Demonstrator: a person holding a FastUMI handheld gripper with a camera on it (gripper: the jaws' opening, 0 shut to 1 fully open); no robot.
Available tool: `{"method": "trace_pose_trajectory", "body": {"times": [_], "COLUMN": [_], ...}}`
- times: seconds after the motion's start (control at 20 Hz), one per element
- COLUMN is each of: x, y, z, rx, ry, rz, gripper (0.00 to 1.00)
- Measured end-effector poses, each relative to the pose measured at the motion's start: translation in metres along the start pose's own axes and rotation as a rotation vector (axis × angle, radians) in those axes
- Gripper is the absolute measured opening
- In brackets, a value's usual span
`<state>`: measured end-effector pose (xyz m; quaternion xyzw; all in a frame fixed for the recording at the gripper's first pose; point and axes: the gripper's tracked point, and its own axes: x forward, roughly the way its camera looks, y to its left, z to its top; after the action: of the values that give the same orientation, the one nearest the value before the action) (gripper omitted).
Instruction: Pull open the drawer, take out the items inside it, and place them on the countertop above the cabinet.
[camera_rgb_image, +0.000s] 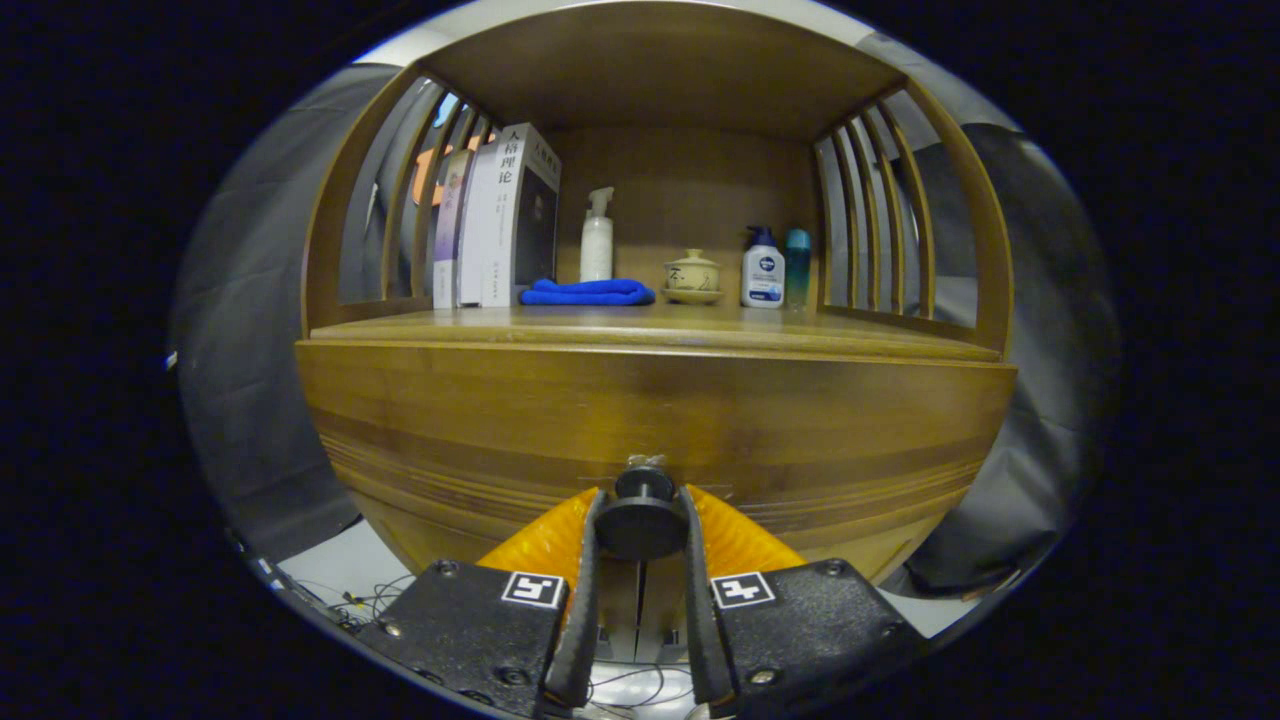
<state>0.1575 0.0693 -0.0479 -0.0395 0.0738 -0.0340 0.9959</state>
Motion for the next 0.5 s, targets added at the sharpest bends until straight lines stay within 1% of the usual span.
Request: {"method": "trace_pose_trajectory", "body": {"times": [0.25,0.5], "x": [-0.012,-0.046], "y": [-0.001,-0.003], "z": [-0.004,-0.014], "rx": [0.011,0.026], "ry": [0.014,-0.001], "rz": [0.006,0.019], "gripper": [0.39,0.38]}}
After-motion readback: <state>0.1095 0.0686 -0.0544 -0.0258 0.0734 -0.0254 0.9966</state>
